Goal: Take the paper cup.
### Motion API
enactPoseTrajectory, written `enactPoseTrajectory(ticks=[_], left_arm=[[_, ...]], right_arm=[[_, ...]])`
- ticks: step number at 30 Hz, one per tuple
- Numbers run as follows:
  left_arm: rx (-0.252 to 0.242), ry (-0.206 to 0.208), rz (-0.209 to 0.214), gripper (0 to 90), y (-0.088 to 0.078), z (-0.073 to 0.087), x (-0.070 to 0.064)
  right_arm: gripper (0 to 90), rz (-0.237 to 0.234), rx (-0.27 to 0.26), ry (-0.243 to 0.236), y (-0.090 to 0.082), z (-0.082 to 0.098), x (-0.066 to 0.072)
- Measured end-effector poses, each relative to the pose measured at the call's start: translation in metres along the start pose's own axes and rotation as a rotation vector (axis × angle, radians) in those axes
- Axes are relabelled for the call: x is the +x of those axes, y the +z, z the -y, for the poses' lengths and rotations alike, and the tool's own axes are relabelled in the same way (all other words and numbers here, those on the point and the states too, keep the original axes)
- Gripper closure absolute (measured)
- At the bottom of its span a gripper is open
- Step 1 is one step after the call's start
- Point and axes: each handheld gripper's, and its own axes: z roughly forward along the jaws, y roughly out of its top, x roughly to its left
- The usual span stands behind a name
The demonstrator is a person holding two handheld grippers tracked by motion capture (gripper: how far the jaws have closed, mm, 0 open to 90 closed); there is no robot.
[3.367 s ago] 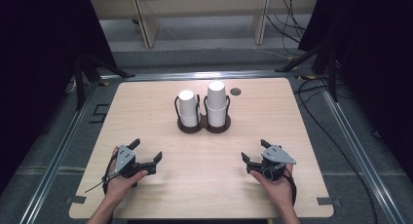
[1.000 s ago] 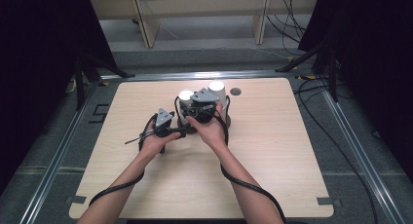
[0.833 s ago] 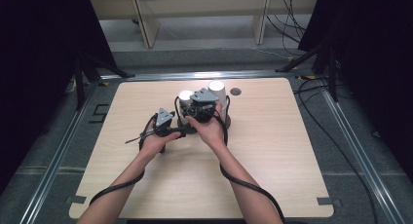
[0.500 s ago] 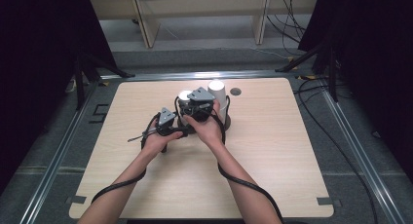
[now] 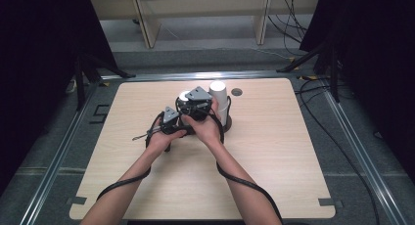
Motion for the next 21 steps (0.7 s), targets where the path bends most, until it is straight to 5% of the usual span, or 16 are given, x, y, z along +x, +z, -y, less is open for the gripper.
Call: enactPoseTrajectory(ticks=[21], left_arm=[[0.008,-0.011,0.003,21.7,0.0,0.0003,0.0009]], right_arm=[[35.6,-0.004,-0.012,0.021,0.0032,-0.0001,-0.0036]])
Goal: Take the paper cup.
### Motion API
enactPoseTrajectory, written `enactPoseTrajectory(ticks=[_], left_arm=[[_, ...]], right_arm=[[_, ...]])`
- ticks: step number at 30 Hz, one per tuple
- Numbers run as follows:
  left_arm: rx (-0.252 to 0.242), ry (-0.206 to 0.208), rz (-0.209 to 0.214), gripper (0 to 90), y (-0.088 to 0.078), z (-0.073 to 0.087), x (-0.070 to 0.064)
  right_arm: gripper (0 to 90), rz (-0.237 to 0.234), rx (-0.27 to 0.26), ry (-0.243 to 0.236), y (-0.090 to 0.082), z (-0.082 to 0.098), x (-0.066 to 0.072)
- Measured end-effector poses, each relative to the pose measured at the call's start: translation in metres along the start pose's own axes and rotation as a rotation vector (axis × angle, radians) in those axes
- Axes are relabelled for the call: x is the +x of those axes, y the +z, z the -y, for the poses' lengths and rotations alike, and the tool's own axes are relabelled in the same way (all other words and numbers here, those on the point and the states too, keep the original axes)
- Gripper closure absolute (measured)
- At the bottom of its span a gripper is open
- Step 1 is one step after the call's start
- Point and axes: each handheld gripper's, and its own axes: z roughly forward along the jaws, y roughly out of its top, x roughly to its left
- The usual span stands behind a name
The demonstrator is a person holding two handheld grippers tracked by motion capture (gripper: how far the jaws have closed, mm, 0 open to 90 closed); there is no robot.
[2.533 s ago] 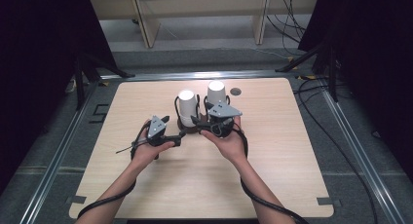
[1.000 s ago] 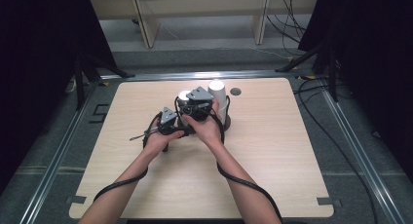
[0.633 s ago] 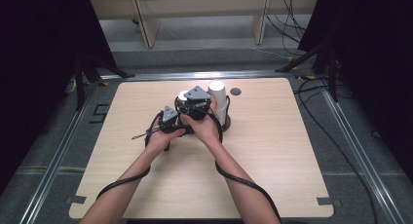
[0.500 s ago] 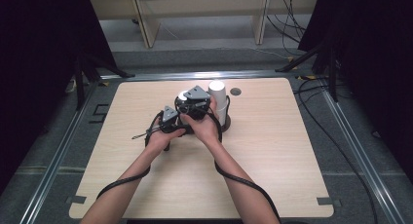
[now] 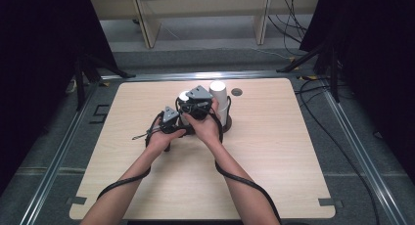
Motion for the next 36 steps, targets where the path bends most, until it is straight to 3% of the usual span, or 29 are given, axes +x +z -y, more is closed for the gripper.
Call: enactPoseTrajectory(ticks=[6,9,11,15,16,22,28,29,34,35,36], left_arm=[[0.012,0.026,-0.001,21.8,0.0,0.0,0.0],[0.002,0.02,-0.006,21.9,0.001,0.0,0.0],[0.003,0.02,-0.005,21.9,0.0,0.0,0.0],[0.002,0.021,-0.005,21.9,0.0,0.0,0.0],[0.059,0.035,-0.011,21.9,-0.003,0.0,0.001],[0.055,0.033,-0.011,21.9,-0.003,0.0,0.0],[0.061,0.043,-0.011,21.9,-0.003,0.0,0.001],[0.061,0.043,-0.011,21.9,-0.003,0.0,0.001],[0.048,0.022,-0.011,21.9,-0.002,0.0,-0.001],[0.045,0.014,-0.011,21.9,-0.002,0.001,-0.001],[0.039,0.015,-0.009,21.9,-0.001,0.001,-0.001]], right_arm=[[36.1,0.005,-0.033,0.007,-0.002,-0.005,-0.001],[36.1,-0.007,-0.033,0.013,-0.003,-0.007,-0.002],[36.1,-0.003,-0.043,-0.006,-0.005,-0.009,-0.003],[36.1,-0.009,-0.064,0.036,-0.009,-0.012,-0.003],[36.2,-0.008,-0.074,0.017,-0.009,-0.012,-0.004],[36.2,-0.017,-0.1,0.039,-0.013,-0.015,-0.003],[36.3,-0.018,-0.118,0.04,-0.017,-0.019,-0.005],[36.3,-0.008,-0.135,0.024,-0.017,-0.021,-0.006],[36.3,-0.022,-0.137,0.075,-0.024,-0.026,-0.004],[36.3,-0.026,-0.156,0.045,-0.024,-0.028,-0.006],[36.3,-0.023,-0.17,0.044,-0.026,-0.031,-0.007]])
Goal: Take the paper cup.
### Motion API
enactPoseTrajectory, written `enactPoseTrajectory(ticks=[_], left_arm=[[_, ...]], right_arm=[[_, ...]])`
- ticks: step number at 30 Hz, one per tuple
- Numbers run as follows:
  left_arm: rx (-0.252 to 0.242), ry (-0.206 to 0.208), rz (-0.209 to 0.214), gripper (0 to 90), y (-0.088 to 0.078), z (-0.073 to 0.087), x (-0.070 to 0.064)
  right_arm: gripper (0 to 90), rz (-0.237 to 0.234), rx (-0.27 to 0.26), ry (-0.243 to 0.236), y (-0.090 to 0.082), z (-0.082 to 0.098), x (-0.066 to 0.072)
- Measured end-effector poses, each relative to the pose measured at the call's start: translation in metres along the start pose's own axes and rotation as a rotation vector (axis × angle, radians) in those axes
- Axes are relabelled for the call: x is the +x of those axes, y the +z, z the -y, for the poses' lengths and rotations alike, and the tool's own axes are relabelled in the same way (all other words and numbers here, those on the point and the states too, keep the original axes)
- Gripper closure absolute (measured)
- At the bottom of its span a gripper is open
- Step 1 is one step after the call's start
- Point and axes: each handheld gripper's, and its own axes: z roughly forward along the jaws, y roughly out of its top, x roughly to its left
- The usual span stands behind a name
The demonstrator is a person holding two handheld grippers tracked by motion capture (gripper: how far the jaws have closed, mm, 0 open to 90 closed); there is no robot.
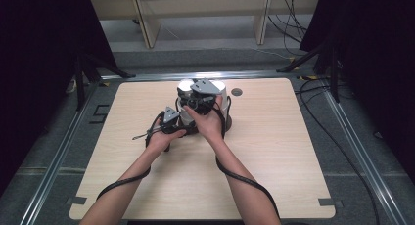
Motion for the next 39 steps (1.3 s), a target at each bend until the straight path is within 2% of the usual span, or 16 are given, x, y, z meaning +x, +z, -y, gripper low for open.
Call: enactPoseTrajectory(ticks=[4,7,8,10,15,16,17,21,24,26,27,28,32,34,36,39], left_arm=[[0.012,0.013,-0.005,21.8,0.0,0.0,0.001],[0.012,0.017,-0.006,21.7,0.0,0.0,0.001],[0.012,0.021,0.003,21.7,0.0,0.0,0.001],[0.012,0.022,0.002,21.8,0.0,0.0,0.001],[0.009,0.02,0.002,21.9,0.0,0.0,0.001],[0.01,0.017,0.003,21.9,-0.001,0.0,0.001],[0.005,0.012,0.006,21.6,-0.001,0.001,0.0],[-0.006,0.009,0.005,19.9,-0.004,0.001,-0.001],[-0.024,-0.01,-0.011,16.5,-0.01,0.001,-0.003],[-0.022,-0.002,-0.013,15.3,-0.017,0.0,-0.002],[-0.041,-0.018,-0.012,14.8,-0.019,0.0,-0.003],[-0.046,-0.017,-0.009,14.6,-0.021,0.0,-0.003],[-0.037,0.011,-0.003,14.0,-0.036,-0.001,-0.005],[-0.027,0.053,0.01,13.8,-0.047,-0.002,-0.005],[-0.054,0.04,0.019,13.6,-0.049,-0.002,-0.007],[-0.06,0.06,0.035,12.4,-0.06,-0.002,-0.01]], right_arm=[[36.4,-0.013,-0.003,0.031,-0.004,-0.005,0.001],[36.4,-0.015,-0.017,0.019,-0.004,-0.006,0.0],[36.4,-0.03,-0.015,0.042,-0.006,-0.008,0.0],[36.4,-0.014,-0.018,0.021,-0.007,-0.01,-0.001],[36.4,-0.015,-0.032,0.032,-0.011,-0.013,-0.001],[36.4,-0.009,-0.034,0.013,-0.012,-0.015,-0.002],[36.4,-0.027,-0.039,0.038,-0.014,-0.017,-0.001],[36.4,-0.027,-0.053,0.035,-0.018,-0.021,-0.001],[36.5,-0.034,-0.063,0.034,-0.026,-0.026,-0.002],[36.4,-0.031,-0.062,0.033,-0.029,-0.026,-0.002],[36.5,-0.035,-0.065,0.05,-0.033,-0.027,-0.001],[36.4,-0.041,-0.069,0.034,-0.035,-0.028,-0.002],[36.5,-0.05,-0.084,0.024,-0.044,-0.028,-0.001],[36.5,-0.059,-0.085,0.028,-0.049,-0.027,0.001],[36.5,-0.063,-0.081,0.028,-0.052,-0.027,0.001],[36.5,-0.071,-0.096,0.016,-0.06,-0.027,0.003]])
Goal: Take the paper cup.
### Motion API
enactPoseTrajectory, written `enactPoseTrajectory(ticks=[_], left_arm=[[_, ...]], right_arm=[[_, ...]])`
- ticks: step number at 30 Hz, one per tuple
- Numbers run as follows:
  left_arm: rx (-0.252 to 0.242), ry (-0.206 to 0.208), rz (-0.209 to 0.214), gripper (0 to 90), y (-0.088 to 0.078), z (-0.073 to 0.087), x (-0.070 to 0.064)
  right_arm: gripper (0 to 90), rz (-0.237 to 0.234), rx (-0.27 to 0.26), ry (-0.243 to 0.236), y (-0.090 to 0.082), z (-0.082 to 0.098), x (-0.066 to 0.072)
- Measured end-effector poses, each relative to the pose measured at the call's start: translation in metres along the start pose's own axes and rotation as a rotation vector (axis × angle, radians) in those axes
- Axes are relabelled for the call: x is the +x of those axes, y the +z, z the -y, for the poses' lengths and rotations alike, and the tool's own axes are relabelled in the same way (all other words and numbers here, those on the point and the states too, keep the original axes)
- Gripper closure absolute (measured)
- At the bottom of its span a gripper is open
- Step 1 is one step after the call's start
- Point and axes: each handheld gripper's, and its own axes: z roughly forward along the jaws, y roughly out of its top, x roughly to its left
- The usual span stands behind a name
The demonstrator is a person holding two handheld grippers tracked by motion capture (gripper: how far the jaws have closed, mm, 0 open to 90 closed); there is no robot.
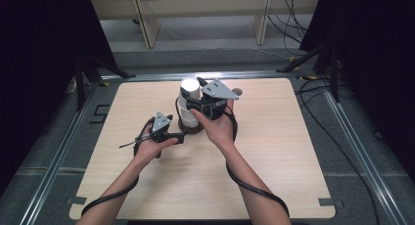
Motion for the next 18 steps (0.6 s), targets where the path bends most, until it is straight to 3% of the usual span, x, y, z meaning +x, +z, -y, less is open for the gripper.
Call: enactPoseTrajectory(ticks=[12,14,18], left_arm=[[-0.067,0.025,0.072,4.6,-0.036,-0.006,-0.014],[-0.111,0.055,0.101,3.1,-0.042,-0.009,-0.017],[-0.114,0.059,0.124,1.0,-0.047,-0.011,-0.022]], right_arm=[[36.4,-0.064,-0.003,-0.01,-0.026,0.003,0.009],[36.4,-0.075,0.017,0.007,-0.03,0.006,0.013],[36.4,-0.082,0.026,-0.008,-0.033,0.01,0.014]])
